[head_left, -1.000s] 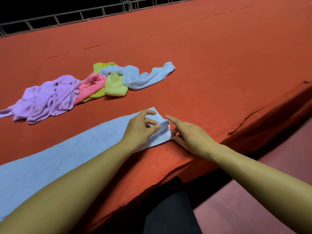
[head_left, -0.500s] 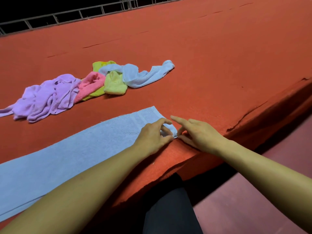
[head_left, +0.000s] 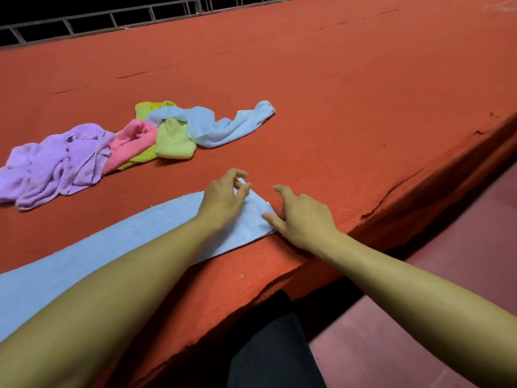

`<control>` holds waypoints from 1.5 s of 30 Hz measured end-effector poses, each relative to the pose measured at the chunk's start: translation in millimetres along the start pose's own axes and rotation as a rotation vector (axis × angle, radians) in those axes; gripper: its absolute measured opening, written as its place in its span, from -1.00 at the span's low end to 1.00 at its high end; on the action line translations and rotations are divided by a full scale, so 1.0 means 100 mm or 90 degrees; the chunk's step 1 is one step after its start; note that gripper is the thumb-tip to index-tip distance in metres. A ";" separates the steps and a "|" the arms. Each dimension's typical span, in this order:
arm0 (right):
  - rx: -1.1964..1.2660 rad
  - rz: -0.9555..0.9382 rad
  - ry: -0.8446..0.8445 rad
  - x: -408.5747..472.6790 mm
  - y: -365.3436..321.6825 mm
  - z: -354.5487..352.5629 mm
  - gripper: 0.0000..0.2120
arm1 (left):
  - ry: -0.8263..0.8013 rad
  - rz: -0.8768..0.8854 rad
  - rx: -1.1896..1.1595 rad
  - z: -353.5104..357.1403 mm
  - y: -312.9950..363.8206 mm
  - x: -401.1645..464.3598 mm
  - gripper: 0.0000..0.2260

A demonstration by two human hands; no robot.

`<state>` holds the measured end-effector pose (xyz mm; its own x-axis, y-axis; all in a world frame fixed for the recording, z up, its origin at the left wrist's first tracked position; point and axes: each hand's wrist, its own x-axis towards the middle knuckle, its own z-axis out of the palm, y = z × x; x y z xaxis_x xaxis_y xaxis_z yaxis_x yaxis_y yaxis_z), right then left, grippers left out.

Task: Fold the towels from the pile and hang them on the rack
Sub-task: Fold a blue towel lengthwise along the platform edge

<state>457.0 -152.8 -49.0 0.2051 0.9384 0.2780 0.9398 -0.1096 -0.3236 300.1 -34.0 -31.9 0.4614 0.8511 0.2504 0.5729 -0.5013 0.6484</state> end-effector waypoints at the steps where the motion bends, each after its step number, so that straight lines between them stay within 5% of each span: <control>1: -0.008 0.014 -0.014 0.00 -0.03 -0.01 -0.38 | 0.001 -0.006 0.017 -0.01 -0.06 0.08 -0.81; 7: 0.071 0.086 -0.070 -0.06 -0.16 0.02 -0.42 | -0.129 -0.110 0.228 -0.03 -0.30 0.39 -0.60; 21: 0.413 0.160 -0.072 -0.04 -0.16 0.00 -0.30 | -0.329 -0.063 0.012 -0.30 -0.28 0.76 -0.72; 30: 0.429 0.199 -0.023 0.14 -0.01 -0.11 -0.31 | -0.163 0.002 -0.122 -0.24 -0.21 0.95 -0.78; 36: 0.194 0.132 -0.049 0.14 0.07 -0.02 -0.34 | -0.189 -0.011 -0.008 0.09 -0.33 0.97 -0.74; 45: 0.115 0.127 -0.016 -0.02 0.09 -0.16 -0.37 | -0.016 0.049 0.136 -0.12 -0.19 0.74 -0.65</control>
<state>469.4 -160.6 -37.4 0.3717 0.9126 0.1705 0.8175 -0.2348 -0.5259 315.6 39.9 -17.2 0.5236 0.8068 0.2737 0.6652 -0.5879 0.4603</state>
